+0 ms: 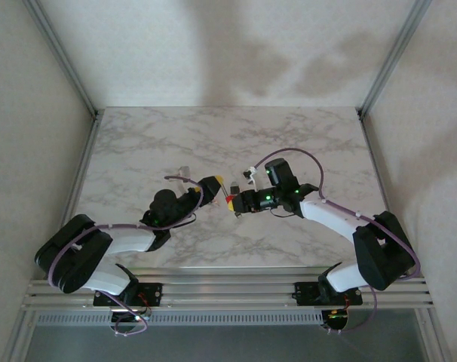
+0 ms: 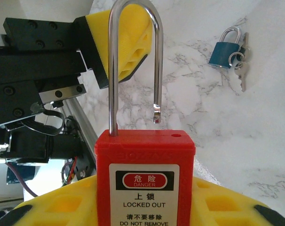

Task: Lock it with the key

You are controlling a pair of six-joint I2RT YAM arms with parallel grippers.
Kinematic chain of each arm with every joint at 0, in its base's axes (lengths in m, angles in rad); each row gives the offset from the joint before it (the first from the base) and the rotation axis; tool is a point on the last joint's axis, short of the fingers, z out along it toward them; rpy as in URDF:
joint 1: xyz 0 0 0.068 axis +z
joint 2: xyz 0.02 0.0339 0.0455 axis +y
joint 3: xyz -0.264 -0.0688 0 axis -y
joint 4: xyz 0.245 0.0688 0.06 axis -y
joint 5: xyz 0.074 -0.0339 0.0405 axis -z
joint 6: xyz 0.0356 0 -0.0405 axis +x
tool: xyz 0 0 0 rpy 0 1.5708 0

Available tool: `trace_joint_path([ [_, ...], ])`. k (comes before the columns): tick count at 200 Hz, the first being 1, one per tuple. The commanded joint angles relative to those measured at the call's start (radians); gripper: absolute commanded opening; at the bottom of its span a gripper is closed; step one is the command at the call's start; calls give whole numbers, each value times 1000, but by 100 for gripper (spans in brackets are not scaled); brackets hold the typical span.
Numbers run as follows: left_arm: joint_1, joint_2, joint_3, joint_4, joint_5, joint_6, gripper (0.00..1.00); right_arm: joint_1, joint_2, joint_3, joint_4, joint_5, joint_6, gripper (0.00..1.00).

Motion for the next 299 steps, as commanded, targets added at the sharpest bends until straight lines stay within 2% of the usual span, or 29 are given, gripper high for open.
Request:
trace_joint_path([
  [1, -11, 19, -12, 80, 40, -37, 100, 12, -25, 6, 27, -37, -16, 0],
  [177, -32, 71, -12, 141, 72, -76, 100, 55, -11, 15, 39, -73, -26, 0],
  [299, -45, 62, -27, 167, 83, -83, 93, 72, 6, 29, 19, -63, -38, 0],
])
